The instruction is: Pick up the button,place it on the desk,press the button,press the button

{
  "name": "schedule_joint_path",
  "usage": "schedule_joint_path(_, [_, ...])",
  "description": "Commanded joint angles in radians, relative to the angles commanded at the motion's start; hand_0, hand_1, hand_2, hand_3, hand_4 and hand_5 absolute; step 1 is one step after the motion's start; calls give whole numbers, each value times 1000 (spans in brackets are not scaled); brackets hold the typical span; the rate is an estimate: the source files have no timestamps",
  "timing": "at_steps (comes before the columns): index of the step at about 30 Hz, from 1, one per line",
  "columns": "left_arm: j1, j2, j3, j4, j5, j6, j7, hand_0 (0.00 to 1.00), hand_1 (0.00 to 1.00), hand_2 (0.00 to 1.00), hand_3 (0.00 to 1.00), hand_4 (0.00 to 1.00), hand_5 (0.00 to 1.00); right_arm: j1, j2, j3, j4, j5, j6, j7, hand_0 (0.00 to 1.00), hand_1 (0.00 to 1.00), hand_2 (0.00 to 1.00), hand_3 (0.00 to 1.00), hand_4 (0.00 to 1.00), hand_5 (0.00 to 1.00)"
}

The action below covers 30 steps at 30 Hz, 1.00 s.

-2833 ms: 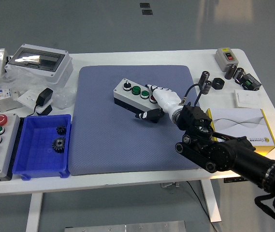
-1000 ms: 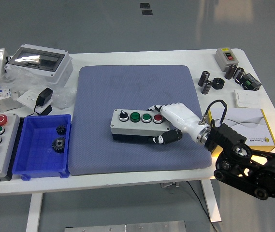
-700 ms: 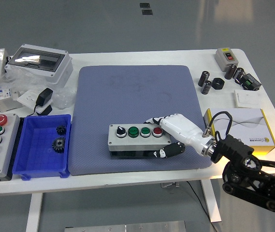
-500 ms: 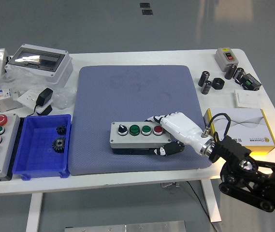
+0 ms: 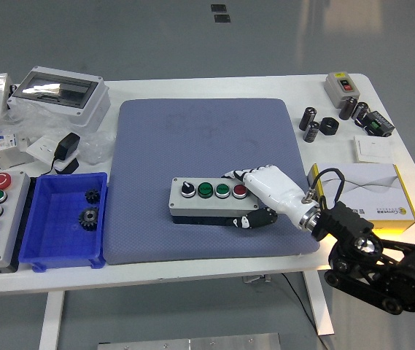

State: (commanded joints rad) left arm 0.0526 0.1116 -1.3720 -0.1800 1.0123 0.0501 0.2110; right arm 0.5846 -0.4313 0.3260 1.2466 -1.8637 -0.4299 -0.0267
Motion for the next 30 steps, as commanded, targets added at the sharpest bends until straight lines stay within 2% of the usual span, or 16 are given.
schedule_joint_path(1, [0, 0, -3, 0, 2, 0, 2, 658, 588, 620, 690, 841, 288, 1, 1, 0, -3, -1, 4, -2, 411, 491, 499, 516, 252, 2])
schedule_joint_path(6, [3, 3, -13, 0, 8, 2, 9, 658, 588, 620, 690, 841, 288, 4, 1, 8, -6, -4, 20, -8, 411, 491, 499, 516, 252, 2])
schedule_joint_path(7, [4, 4, -14, 0, 9, 2, 10, 658, 588, 620, 689, 841, 288, 4, -1, 8, -6, -2, 23, -9, 695, 666, 648, 657, 120, 2])
schedule_joint_path(12, [5, 4, -15, 0, 10, 3, 12, 658, 588, 620, 689, 841, 288, 5, -4, 10, -8, 6, 31, -8, 695, 666, 648, 657, 120, 2])
schedule_joint_path(13, [5, 4, -16, 0, 10, 3, 12, 658, 589, 620, 689, 840, 288, 5, -5, 11, -8, 7, 32, -7, 800, 769, 753, 741, 289, 2])
schedule_joint_path(18, [5, 4, -17, 0, 12, 3, 12, 658, 589, 620, 689, 840, 288, 7, -12, 13, -3, 19, 35, -5, 800, 769, 753, 741, 289, 2])
schedule_joint_path(19, [5, 4, -17, 0, 12, 2, 12, 658, 589, 620, 689, 840, 287, 7, -14, 13, -1, 25, 35, -5, 888, 843, 835, 859, 394, 2])
schedule_joint_path(24, [6, 4, -16, 0, 12, 2, 12, 658, 589, 620, 689, 840, 287, 5, -27, 9, 26, 99, 49, 0, 888, 843, 835, 859, 394, 2])
schedule_joint_path(25, [6, 4, -16, 0, 12, 2, 13, 658, 589, 620, 689, 840, 287, 5, -29, 10, 32, 114, 51, 1, 910, 860, 850, 906, 448, 2])
schedule_joint_path(30, [7, 4, -14, 0, 10, 2, 12, 658, 589, 620, 689, 840, 287, 6, -36, 13, 44, 166, 69, 3, 910, 860, 850, 906, 448, 2])
